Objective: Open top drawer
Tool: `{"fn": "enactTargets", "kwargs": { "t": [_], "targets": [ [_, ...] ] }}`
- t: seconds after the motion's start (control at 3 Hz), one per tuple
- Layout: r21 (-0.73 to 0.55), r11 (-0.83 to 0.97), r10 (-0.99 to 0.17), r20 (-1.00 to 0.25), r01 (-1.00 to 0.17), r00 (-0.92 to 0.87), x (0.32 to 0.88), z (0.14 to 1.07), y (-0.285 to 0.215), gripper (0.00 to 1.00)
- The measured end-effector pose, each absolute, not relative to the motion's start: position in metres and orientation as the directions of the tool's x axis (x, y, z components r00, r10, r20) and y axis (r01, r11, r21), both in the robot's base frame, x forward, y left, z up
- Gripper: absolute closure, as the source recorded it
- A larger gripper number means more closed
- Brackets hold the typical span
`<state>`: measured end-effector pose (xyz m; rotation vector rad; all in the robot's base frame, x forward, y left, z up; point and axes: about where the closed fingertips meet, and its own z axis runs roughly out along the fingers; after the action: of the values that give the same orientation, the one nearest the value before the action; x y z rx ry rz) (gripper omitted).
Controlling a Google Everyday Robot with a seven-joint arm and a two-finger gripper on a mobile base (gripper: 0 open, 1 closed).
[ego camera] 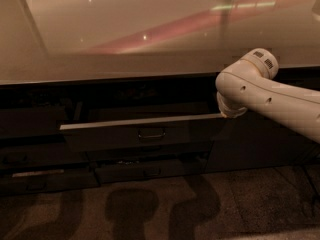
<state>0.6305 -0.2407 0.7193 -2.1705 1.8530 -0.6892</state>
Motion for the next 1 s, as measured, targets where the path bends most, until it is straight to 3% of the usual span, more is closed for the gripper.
{"fn": "enactTargets", "kwargs": {
  "t": [0.33, 0.67, 1.0],
  "targets": [
    [-0.448, -0.176, -0.982, 0.144, -0.876, 0.124, 0.634, 0.719, -0.239, 0.35],
    [-0.453, -0.177, -0.984, 0.083, -0.874, 0.156, 0.636, 0.721, -0.23, 0.38],
    [-0.459, -0.182, -0.983, 0.059, -0.869, 0.174, 0.636, 0.721, -0.225, 0.61]
  ]
}}
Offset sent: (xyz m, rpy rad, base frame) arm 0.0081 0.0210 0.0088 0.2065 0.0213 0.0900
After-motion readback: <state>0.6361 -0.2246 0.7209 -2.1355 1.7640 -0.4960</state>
